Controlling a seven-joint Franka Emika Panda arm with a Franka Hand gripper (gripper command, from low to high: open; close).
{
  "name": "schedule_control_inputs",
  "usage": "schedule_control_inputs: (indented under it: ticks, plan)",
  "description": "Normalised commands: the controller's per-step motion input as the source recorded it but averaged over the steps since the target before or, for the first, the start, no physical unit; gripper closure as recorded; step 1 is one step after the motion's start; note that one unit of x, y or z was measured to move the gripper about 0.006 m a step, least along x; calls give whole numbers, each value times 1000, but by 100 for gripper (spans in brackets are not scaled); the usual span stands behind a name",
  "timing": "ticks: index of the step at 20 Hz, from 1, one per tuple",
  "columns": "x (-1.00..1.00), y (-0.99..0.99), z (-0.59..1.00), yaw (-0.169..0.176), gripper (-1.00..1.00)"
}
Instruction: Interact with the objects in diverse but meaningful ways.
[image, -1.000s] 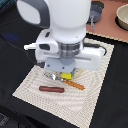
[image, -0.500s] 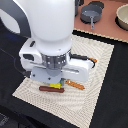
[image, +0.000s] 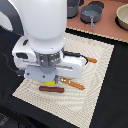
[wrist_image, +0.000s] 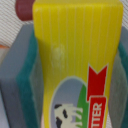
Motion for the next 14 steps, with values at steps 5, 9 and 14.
schedule_control_inputs:
  ticks: [5,9,14]
  plan:
    - [-955,-180,-77,0,100]
    - [-873,-302,-134,0,100]
    - [-615,-357,-181,0,100]
